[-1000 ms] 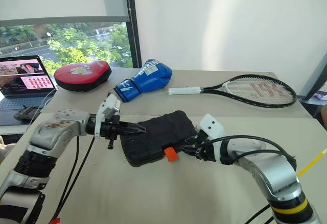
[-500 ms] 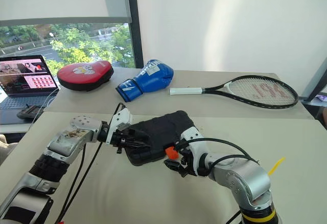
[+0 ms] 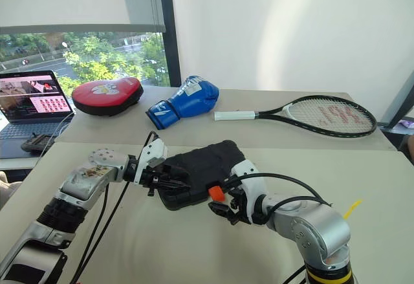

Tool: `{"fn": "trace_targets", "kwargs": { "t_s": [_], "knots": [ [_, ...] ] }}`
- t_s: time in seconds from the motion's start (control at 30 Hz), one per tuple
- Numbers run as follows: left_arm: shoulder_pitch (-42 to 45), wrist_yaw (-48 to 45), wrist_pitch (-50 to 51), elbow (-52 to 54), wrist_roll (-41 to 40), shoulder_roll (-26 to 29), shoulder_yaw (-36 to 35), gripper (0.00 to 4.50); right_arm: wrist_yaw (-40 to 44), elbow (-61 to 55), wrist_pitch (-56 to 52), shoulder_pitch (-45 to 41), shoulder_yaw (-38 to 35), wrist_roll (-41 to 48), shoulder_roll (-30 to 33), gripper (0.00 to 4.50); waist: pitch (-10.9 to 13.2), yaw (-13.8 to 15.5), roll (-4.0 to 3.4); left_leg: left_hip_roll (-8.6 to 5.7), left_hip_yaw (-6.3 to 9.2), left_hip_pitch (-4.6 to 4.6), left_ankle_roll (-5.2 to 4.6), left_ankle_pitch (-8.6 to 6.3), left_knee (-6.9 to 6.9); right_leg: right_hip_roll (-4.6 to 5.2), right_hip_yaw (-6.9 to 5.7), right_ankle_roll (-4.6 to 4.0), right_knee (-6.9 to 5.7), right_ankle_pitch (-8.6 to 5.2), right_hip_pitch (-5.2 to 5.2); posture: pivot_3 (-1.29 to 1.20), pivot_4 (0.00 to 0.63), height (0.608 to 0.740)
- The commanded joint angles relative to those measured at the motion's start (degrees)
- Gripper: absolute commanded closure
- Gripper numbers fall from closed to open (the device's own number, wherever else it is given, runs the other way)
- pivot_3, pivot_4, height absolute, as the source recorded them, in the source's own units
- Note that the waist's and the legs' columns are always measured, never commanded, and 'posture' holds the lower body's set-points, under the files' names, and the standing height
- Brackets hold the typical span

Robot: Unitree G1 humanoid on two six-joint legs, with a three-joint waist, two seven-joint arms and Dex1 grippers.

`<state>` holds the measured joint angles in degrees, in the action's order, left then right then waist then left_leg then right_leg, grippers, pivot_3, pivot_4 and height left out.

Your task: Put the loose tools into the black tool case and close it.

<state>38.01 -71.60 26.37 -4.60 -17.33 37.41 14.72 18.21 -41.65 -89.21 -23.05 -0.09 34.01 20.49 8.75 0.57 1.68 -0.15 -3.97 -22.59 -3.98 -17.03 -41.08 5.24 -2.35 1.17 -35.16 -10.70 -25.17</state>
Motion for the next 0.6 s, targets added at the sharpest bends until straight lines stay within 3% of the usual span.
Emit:
{"fn": "trace_targets", "kwargs": {
  "t_s": [0.03, 0.13, 0.33, 0.6],
  "knots": [
    [-1.1, -0.1, 0.5, 1.1, 1.0, 0.2, 0.6, 2.33, -0.5, -1.7, -1.0, -1.4, -0.3, 0.3, -0.5, 0.65, 0.0, 0.0, 0.0, 0.0, 0.0, 0.01, 0.0, 0.0, 0.0, 0.0, 0.0, 0.0, -0.01, 0.0, 0.0, 0.0, 0.15, 0.74],
    [-1.2, -0.1, 0.5, 1.3, 1.0, 0.2, 0.5, 2.33, -0.7, -1.3, -1.0, -1.5, 0.3, -0.1, -0.2, 1.29, 0.0, 0.0, 0.0, 0.0, 0.0, 0.03, 0.0, 0.0, 0.0, 0.0, 0.0, 0.0, -0.01, 0.0, 0.02, 0.0, 0.15, 0.74],
    [-1.1, -0.2, 0.3, 1.2, 1.1, 0.1, 0.6, 2.33, -0.7, 0.2, 0.4, -1.8, 2.4, -0.6, 1.1, 3.28, 0.0, 0.0, -0.01, -0.01, 0.0, 0.05, 0.03, 0.02, 0.01, 0.0, 0.0, 0.0, -0.01, 0.0, 0.03, 0.0, 0.15, 0.74],
    [-1.4, 0.2, 0.4, 1.2, 1.4, -0.1, 0.7, 2.33, -1.0, 2.1, 2.7, -3.3, 2.5, -1.6, 1.1, 3.3, 0.0, -0.1, -0.01, 0.0, -0.01, 0.11, 0.01, 0.0, 0.01, 0.0, 0.02, 0.0, -0.07, 0.0, 0.05, 0.0, 0.15, 0.74]
  ]
}}
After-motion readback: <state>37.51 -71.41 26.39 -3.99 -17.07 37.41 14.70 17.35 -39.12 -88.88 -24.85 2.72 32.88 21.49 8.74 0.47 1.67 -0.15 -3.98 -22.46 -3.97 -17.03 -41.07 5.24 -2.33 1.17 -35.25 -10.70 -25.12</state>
